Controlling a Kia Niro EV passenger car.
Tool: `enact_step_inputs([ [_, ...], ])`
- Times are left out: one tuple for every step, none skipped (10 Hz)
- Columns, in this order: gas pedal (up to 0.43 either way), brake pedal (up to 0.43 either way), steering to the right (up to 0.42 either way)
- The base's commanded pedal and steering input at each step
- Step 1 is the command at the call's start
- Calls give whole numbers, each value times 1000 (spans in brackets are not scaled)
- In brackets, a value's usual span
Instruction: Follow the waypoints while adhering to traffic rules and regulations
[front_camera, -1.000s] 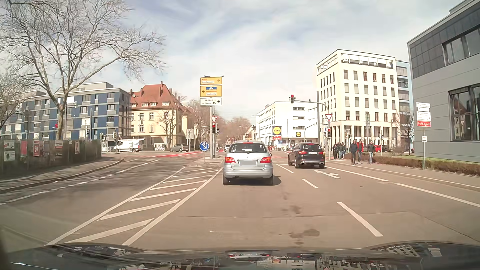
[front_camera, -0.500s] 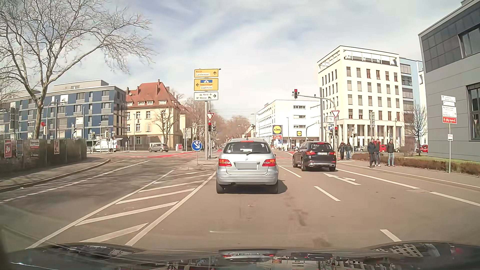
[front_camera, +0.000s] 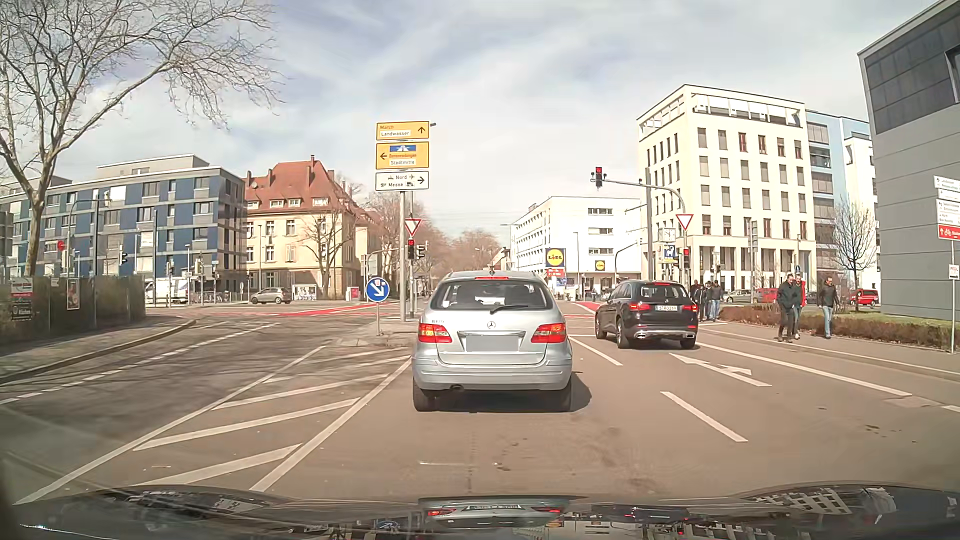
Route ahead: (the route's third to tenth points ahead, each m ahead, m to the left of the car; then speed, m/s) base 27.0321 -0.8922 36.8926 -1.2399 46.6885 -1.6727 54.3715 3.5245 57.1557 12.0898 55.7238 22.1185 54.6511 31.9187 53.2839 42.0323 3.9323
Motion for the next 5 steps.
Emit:
enact_step_inputs([
  [0, 250, 6],
  [0, 256, 6],
  [0, 262, 6],
  [0, 280, 6],
  [0, 293, 6],
])
